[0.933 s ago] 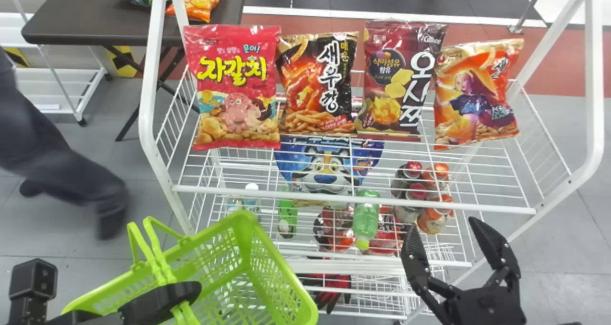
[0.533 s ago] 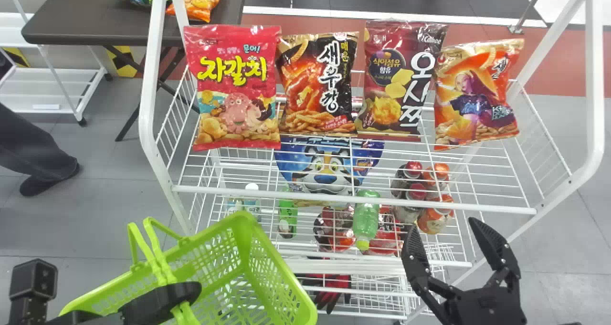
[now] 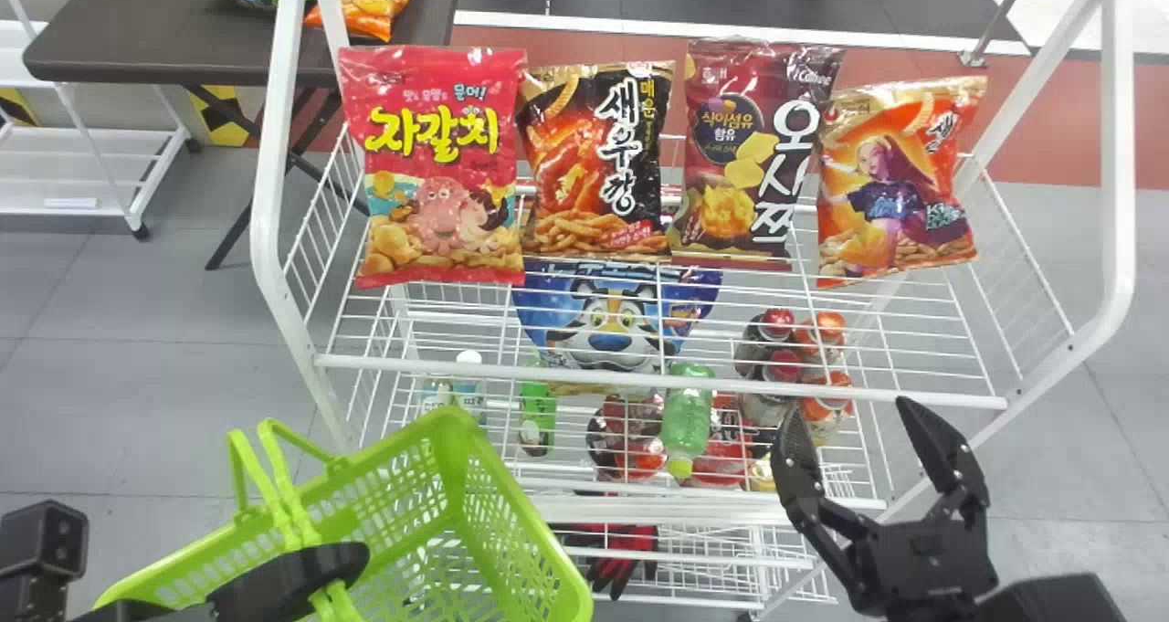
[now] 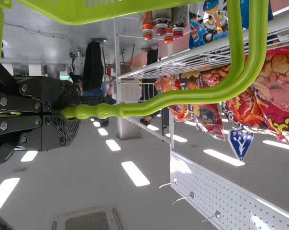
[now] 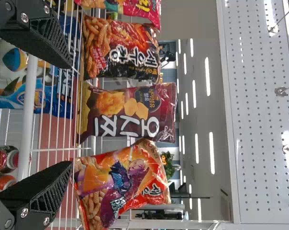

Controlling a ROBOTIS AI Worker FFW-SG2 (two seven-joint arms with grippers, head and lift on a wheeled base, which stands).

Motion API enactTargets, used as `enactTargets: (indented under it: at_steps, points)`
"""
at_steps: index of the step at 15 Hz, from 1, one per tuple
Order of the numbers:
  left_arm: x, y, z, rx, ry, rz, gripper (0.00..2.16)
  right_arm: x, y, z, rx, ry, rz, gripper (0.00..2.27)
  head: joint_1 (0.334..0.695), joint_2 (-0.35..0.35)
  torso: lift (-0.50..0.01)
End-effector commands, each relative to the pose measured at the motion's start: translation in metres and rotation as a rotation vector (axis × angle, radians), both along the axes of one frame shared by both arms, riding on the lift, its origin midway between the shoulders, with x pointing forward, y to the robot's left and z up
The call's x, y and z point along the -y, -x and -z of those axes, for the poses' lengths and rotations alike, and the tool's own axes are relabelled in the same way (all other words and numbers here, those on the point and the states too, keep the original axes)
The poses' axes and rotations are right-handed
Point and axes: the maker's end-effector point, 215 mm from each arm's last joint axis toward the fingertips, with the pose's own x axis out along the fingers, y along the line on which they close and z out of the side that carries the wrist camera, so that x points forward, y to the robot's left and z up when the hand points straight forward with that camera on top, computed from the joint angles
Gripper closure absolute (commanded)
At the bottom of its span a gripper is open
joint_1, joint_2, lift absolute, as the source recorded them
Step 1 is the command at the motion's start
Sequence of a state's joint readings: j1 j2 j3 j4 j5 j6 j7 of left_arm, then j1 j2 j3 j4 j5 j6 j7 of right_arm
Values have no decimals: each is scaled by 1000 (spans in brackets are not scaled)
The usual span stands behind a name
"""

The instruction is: Hold basket handle with left hand then pick Saewookkang with right hand and place into basket

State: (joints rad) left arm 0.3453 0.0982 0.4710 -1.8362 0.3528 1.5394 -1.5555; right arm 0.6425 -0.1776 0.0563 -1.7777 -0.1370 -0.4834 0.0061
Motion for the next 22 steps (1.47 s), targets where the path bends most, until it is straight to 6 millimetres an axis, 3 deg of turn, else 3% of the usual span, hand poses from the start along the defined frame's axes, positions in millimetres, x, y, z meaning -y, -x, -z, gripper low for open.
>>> enactTargets:
  at_steps: [1,8,14,22]
  points:
    - [1,4,0,-28,13,4,2152,8,-25,0,-26,13,13,93,695,-89,-19]
    - [1,10,-1,-30,10,7,2152,41,-108,3,-150,18,47,93,695,-117,-19]
    - [3,10,-5,-14,-4,20,2152,110,-164,-13,-240,-6,133,93,695,-197,-19]
    - [1,13,-7,-11,-9,24,2152,134,-222,-14,-371,21,154,93,695,-236,-19]
